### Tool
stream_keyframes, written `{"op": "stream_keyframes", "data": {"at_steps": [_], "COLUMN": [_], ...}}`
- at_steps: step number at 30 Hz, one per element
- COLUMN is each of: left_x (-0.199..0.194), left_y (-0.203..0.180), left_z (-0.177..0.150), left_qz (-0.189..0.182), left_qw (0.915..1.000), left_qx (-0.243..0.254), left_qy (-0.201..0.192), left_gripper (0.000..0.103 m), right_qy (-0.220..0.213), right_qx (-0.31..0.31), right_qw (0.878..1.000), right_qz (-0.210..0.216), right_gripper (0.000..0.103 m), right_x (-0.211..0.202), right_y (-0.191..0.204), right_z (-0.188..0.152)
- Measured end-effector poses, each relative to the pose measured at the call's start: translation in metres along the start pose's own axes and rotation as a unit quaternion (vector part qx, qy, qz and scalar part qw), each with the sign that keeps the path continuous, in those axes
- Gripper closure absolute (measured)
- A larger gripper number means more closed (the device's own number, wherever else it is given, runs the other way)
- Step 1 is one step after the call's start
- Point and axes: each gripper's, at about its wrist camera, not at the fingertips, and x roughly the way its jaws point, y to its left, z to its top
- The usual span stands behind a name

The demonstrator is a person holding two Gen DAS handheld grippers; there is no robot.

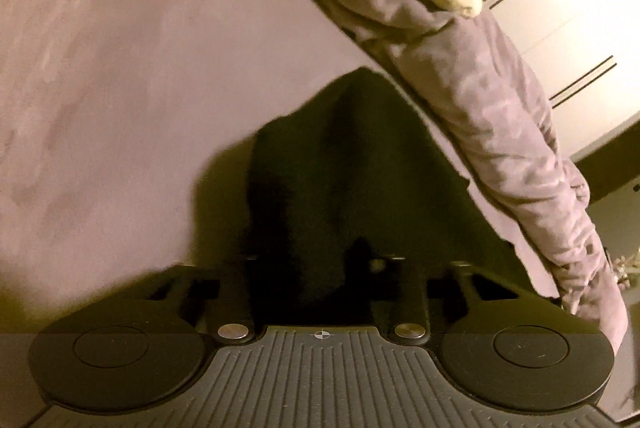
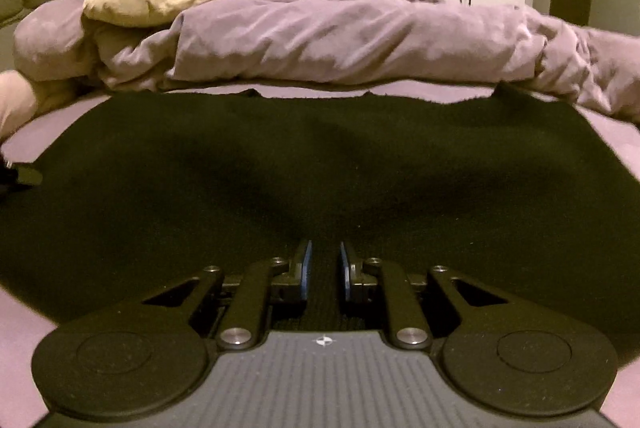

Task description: Fold small clothes

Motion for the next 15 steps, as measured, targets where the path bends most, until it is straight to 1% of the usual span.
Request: {"op": "stream_keyframes", "data": {"at_steps": [2, 4, 7, 10, 12, 14, 15], "left_x": [-0.009, -0.020, -0.039, -0.053, -0.058, -0.055, -0.051], "left_y": [-0.012, -0.029, -0.069, -0.125, -0.164, -0.205, -0.221], "left_z": [0.003, 0.005, 0.005, -0.004, -0.017, -0.038, -0.048], "left_qz": [-0.001, -0.005, -0.027, -0.055, -0.089, -0.105, -0.115], "left_qw": [0.9997, 0.9982, 0.9923, 0.9794, 0.9690, 0.9571, 0.9529], "left_qx": [0.019, 0.050, 0.109, 0.181, 0.220, 0.262, 0.275], "left_qy": [-0.014, -0.030, -0.053, -0.070, -0.069, -0.065, -0.058], "left_gripper": [0.080, 0.081, 0.083, 0.084, 0.085, 0.085, 0.085], "right_qy": [-0.003, -0.005, -0.011, -0.015, -0.017, -0.018, -0.019], "right_qx": [0.001, 0.003, 0.016, 0.023, 0.026, 0.036, 0.049], "right_qw": [1.000, 1.000, 1.000, 0.999, 0.999, 0.999, 0.998], "right_qz": [0.003, 0.007, 0.018, 0.023, 0.026, 0.035, 0.046], "right_gripper": [0.089, 0.089, 0.089, 0.089, 0.089, 0.089, 0.089], "right_x": [0.001, 0.002, 0.000, 0.000, -0.001, -0.003, -0.004], "right_y": [-0.001, -0.003, -0.008, -0.011, -0.012, -0.016, -0.020], "right_z": [-0.003, -0.004, -0.006, -0.006, -0.006, -0.006, -0.005]}}
